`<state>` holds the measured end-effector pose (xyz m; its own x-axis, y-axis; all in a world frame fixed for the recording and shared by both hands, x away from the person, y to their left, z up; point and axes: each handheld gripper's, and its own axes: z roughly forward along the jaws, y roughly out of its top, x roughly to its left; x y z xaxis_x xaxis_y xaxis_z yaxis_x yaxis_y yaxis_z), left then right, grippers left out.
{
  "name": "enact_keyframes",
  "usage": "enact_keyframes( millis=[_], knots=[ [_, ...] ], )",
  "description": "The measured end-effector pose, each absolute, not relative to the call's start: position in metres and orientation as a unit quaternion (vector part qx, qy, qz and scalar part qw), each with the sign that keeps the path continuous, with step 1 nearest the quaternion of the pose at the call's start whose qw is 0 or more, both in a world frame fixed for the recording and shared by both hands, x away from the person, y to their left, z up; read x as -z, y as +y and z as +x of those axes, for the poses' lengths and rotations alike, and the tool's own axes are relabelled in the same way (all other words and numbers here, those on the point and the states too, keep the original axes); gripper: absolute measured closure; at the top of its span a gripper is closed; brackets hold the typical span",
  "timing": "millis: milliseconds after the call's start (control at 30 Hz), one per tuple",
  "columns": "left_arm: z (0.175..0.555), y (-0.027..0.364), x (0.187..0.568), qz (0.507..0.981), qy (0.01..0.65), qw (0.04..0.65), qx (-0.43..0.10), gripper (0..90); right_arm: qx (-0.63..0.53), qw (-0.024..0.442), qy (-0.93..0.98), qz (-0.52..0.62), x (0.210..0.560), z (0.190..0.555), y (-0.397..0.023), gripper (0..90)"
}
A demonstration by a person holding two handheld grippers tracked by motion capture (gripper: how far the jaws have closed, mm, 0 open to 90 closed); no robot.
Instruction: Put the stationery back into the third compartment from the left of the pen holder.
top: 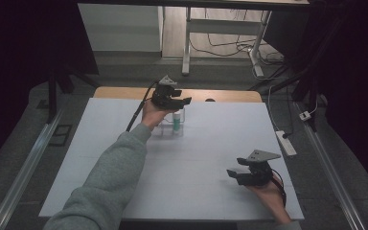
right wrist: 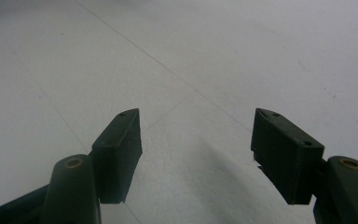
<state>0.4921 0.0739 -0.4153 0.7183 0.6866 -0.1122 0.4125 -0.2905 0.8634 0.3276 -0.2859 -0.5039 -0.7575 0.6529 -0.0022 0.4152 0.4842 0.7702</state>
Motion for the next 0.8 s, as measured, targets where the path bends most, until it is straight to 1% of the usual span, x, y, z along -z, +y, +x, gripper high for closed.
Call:
enact_keyframes(
  millis=[100,333,467,800],
  knots=[
    [0.490,0.076,0.414,0.796,0.342,0.481,-0.135,38.2,-0.399,0.148,0.849,0.315,0.504,0.328,-0.286,33.3],
    [0.483,0.081,0.416,0.806,0.330,0.473,-0.134,38.1,-0.400,0.150,0.848,0.314,0.504,0.327,-0.285,33.3],
    [0.478,0.087,0.418,0.807,0.328,0.476,-0.120,38.4,-0.399,0.150,0.849,0.313,0.504,0.327,-0.285,33.3],
    [0.458,0.101,0.423,0.819,0.313,0.464,-0.131,40.0,-0.404,0.151,0.847,0.309,0.504,0.327,-0.285,33.3]
  ],
)
